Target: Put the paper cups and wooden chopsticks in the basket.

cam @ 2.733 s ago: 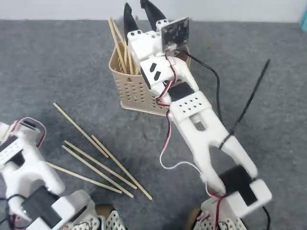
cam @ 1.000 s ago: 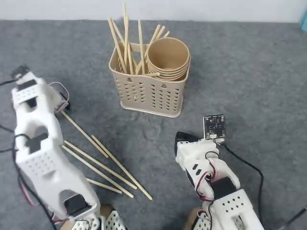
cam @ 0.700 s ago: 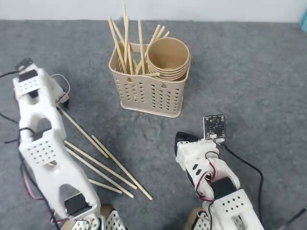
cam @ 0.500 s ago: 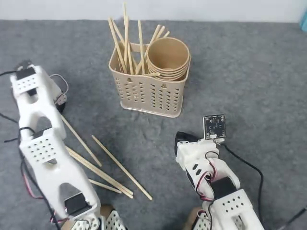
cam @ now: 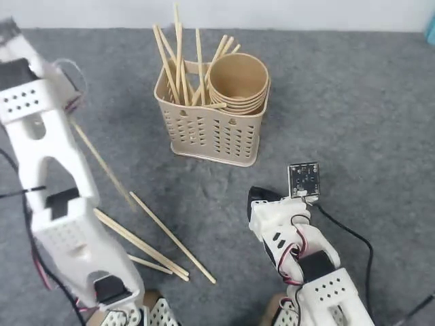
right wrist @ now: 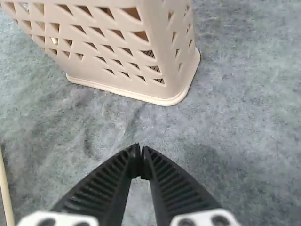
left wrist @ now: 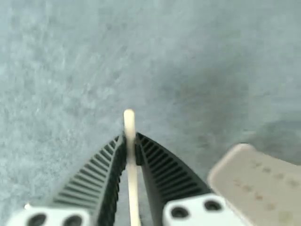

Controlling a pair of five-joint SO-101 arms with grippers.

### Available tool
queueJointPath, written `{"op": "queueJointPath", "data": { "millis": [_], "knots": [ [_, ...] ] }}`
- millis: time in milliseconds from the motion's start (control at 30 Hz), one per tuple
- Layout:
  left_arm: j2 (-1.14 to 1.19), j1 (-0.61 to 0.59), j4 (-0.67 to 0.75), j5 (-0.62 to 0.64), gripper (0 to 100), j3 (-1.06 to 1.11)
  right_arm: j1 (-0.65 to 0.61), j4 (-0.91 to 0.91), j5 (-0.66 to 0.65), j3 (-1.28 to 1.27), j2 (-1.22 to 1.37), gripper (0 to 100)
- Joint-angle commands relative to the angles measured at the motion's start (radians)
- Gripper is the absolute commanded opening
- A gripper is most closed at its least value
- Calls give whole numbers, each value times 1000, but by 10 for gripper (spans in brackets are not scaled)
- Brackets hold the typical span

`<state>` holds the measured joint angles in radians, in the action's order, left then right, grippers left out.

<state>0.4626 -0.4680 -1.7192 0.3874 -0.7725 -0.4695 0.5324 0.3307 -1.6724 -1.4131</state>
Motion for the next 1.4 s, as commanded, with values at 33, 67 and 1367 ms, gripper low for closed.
{"op": "queueJointPath", "data": {
  "millis": [33, 67, 1367],
  "knots": [
    [-261, 98, -35, -6, 13, -42, 16, -22, 5, -18, -19, 8],
    [-298, 121, -32, -8, 13, -44, 16, -22, 5, -18, -19, 8],
    [-882, 488, 417, -221, 13, 122, 54, -41, 5, -18, -19, 8]
  ]
}}
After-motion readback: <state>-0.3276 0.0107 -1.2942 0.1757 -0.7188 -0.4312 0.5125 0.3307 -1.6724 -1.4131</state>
